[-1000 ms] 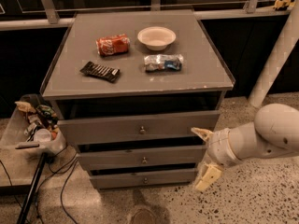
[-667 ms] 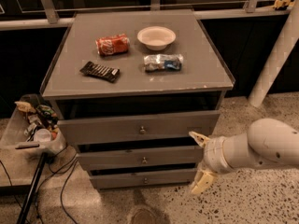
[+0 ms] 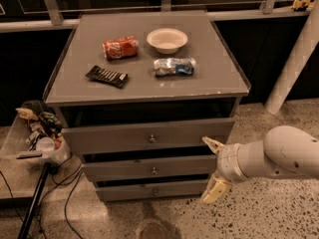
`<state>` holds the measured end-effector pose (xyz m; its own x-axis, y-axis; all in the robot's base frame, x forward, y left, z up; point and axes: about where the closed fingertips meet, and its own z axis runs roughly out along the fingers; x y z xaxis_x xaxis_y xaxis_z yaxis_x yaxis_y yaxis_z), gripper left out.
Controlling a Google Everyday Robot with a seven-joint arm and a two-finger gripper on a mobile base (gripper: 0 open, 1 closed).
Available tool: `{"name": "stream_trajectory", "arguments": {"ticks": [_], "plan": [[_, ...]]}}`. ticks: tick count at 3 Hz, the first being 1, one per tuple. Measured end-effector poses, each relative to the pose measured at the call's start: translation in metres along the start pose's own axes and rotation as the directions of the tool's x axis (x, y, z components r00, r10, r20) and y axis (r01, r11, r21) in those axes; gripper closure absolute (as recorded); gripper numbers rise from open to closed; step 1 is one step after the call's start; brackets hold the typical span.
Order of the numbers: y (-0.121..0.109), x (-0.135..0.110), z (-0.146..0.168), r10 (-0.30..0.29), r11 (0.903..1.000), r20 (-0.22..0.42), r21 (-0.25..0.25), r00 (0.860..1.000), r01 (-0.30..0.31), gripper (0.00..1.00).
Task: Open middle drawer
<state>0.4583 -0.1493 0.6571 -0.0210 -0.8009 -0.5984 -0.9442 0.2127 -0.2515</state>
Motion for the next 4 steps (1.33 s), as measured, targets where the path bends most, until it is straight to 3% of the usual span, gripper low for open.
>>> {"name": "stream_trajectory", "arguments": {"ticks": [1, 4], "plan": [[0.003, 0.001, 0.011, 0.005, 0.9998, 0.0, -0.019, 1.0, -0.005, 0.0], [0.0, 0.043, 0.1, 0.057, 0.9939, 0.002, -0.095, 0.998, -0.057, 0.0]]}}
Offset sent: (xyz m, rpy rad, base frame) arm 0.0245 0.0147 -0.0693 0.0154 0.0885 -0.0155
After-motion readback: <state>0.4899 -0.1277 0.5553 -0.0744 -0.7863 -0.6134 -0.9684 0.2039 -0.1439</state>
